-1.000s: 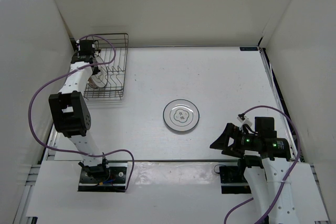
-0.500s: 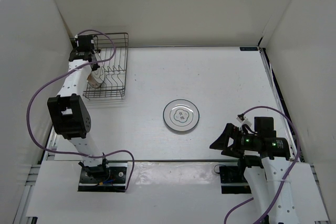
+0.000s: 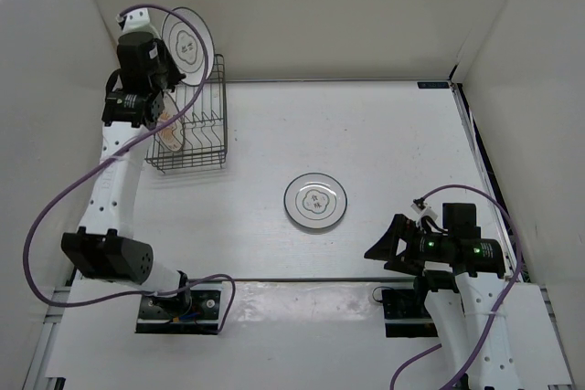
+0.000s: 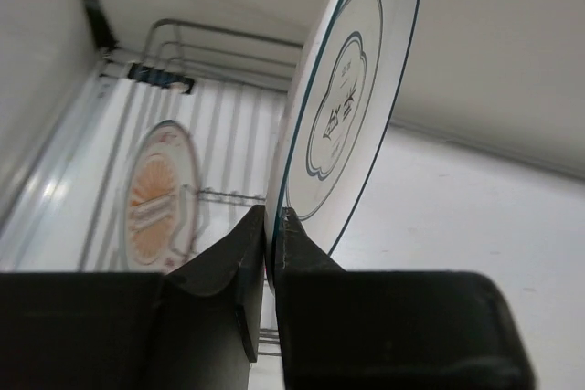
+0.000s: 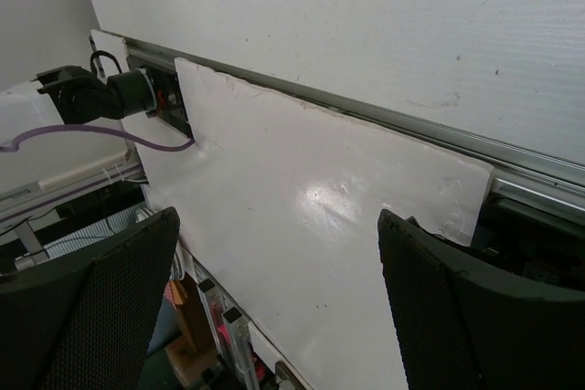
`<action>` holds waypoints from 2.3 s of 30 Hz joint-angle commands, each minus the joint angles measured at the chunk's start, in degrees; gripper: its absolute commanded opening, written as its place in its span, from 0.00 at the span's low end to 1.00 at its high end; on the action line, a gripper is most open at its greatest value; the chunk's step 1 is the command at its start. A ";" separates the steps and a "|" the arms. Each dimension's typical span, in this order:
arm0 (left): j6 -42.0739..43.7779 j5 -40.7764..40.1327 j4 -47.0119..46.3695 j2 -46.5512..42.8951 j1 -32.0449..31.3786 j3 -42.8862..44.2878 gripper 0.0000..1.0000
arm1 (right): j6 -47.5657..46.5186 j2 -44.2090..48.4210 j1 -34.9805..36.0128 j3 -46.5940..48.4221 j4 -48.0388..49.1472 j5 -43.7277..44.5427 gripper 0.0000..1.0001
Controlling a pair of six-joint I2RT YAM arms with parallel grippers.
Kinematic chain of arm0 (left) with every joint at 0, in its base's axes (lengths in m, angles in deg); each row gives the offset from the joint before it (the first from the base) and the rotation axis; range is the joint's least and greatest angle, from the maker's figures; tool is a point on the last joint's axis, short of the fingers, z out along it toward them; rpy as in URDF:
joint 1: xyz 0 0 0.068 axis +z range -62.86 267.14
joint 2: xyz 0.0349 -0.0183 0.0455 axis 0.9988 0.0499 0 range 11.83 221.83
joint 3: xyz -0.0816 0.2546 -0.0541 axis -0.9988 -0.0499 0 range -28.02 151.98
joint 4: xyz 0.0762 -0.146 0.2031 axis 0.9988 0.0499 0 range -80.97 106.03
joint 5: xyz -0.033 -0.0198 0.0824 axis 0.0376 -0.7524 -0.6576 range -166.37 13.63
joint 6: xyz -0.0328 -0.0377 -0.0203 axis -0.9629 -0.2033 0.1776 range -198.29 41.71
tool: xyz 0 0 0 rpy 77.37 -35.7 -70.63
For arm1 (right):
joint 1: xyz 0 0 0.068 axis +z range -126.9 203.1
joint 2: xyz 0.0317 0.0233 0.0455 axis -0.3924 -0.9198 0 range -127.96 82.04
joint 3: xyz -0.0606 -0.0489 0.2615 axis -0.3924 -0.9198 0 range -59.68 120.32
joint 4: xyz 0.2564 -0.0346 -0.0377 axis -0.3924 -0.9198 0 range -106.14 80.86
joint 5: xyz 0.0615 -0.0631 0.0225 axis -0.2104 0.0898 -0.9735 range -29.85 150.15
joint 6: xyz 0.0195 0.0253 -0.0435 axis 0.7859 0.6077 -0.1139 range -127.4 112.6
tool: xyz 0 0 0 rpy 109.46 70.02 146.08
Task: Unload the plates from the dish rack
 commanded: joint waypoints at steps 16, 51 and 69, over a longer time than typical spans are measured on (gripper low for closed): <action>-28.98 46.12 -12.52 -15.17 -16.28 -35.33 0.00 | 1.41 2.57 0.21 -1.08 -0.26 -1.07 0.90; -26.17 47.88 -25.35 9.95 -25.70 -45.46 0.61 | 1.58 2.39 0.21 -3.81 0.96 -2.65 0.90; -10.17 30.32 13.29 9.78 -29.73 -21.82 1.00 | 2.02 1.86 0.21 -5.21 3.43 -3.62 0.90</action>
